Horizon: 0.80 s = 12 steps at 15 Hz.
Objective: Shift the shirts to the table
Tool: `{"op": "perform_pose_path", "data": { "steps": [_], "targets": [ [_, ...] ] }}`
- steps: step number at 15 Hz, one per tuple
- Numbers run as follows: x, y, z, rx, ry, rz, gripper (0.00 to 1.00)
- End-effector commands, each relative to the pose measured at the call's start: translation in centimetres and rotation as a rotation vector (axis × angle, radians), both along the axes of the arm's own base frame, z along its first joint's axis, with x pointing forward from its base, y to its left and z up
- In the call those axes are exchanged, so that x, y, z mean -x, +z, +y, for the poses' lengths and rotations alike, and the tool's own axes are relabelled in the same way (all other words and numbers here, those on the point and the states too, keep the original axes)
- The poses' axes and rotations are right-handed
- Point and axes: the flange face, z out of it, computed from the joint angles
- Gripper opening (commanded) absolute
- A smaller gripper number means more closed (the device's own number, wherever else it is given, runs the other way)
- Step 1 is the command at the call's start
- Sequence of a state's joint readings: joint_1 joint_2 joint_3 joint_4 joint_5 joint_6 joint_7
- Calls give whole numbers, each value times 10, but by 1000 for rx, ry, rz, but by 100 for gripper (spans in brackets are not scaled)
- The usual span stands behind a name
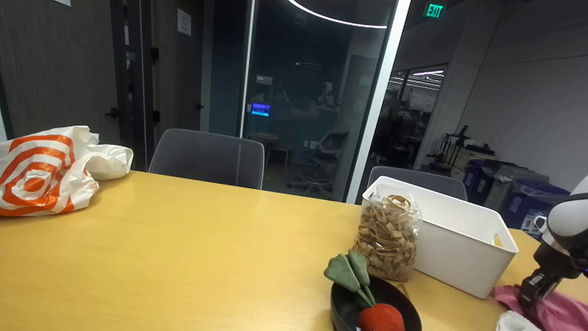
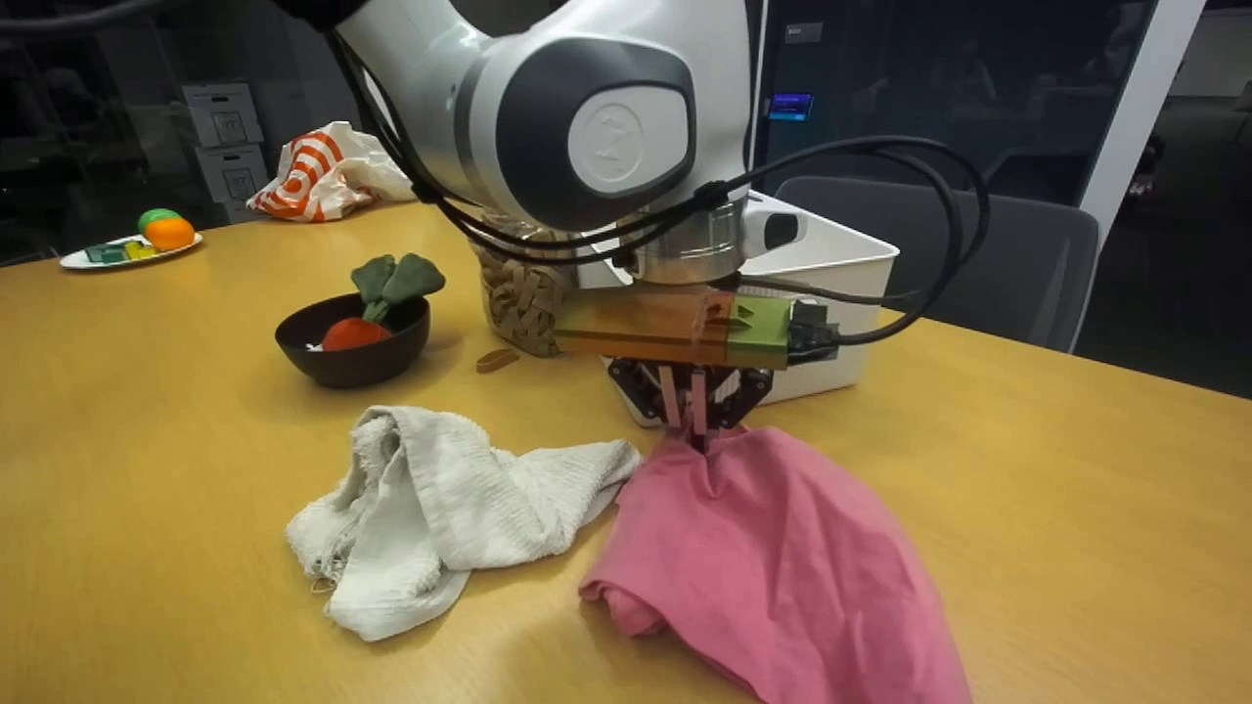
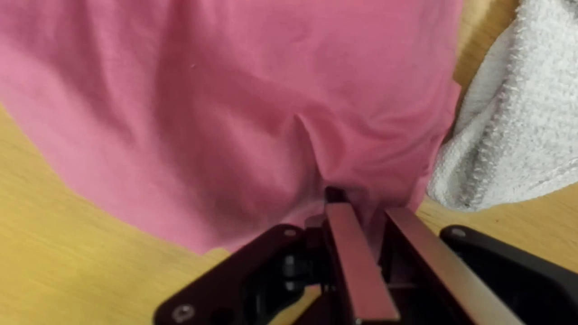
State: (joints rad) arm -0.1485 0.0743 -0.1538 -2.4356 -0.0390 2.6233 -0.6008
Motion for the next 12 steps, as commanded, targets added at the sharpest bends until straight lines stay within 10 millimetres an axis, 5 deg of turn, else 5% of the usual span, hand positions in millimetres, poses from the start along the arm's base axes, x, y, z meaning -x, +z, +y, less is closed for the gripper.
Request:
{"op": "perform_pose_path", "data": {
  "steps": [1, 8, 12],
  "targets": [
    [-10, 16, -6, -9, 8, -33, 48],
    [10, 101, -20, -165, -28, -70, 99],
    [43, 149, -15, -252, 3, 80, 100]
  ]
}}
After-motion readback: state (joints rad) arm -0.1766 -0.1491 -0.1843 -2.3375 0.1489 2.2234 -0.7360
